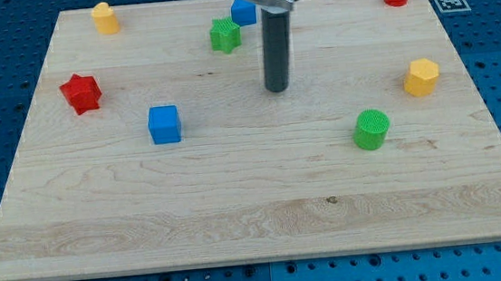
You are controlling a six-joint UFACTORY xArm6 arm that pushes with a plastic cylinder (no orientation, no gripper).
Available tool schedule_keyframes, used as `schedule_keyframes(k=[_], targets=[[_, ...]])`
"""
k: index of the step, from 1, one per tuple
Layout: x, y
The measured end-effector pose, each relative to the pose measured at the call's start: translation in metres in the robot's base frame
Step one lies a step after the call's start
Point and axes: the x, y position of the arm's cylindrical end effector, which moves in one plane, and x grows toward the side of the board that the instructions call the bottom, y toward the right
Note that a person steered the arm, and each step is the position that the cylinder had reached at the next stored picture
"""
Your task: Move the green circle towards the bottom left
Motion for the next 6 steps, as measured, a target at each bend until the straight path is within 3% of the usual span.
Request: schedule_keyframes(k=[3,6], targets=[[0.062,0.101],[0.091,0.148]])
